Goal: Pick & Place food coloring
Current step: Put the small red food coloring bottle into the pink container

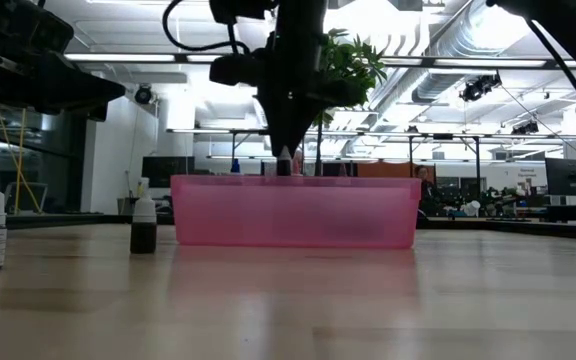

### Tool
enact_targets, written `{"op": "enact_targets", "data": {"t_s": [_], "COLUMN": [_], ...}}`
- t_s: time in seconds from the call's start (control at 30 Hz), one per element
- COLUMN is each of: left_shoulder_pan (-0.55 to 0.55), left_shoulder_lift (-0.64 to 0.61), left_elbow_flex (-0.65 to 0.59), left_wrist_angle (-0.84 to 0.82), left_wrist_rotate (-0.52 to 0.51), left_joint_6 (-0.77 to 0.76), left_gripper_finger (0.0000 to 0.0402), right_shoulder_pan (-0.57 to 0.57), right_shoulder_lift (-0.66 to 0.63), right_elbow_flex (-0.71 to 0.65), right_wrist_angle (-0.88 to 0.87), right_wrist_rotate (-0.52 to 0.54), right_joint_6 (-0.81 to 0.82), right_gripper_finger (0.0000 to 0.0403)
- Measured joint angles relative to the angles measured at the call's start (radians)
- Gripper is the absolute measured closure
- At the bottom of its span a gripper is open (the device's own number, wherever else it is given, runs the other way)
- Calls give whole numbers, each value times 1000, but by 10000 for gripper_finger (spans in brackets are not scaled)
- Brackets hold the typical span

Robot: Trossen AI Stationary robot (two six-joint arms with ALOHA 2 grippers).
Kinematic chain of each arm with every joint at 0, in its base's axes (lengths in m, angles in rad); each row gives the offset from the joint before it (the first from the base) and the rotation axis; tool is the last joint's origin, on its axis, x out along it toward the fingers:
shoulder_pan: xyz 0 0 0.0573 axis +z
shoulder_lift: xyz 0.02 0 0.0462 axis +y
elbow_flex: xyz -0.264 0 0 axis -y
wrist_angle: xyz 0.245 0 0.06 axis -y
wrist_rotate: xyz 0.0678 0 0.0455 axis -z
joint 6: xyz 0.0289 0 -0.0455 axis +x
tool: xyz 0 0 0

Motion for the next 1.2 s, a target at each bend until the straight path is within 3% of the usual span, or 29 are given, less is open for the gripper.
{"op": "enact_targets", "data": {"t_s": [0.13,0.4,0.53,0.77,1.2], "left_shoulder_pan": [0,0,0,0,0], "left_shoulder_lift": [0,0,0,0,0], "left_elbow_flex": [0,0,0,0,0], "left_wrist_angle": [0,0,0,0,0], "left_wrist_rotate": [0,0,0,0,0], "left_joint_6": [0,0,0,0,0], "left_gripper_finger": [401,401,401,401,401], "right_shoulder_pan": [-11,-20,-17,-16,-61], "right_shoulder_lift": [2,3,10,11,8], "right_elbow_flex": [0,0,-49,-188,-303], "right_wrist_angle": [-25,-133,-53,113,268], "right_wrist_rotate": [18,160,185,145,106], "right_joint_6": [54,200,255,283,273], "right_gripper_finger": [359,358,358,357,357]}}
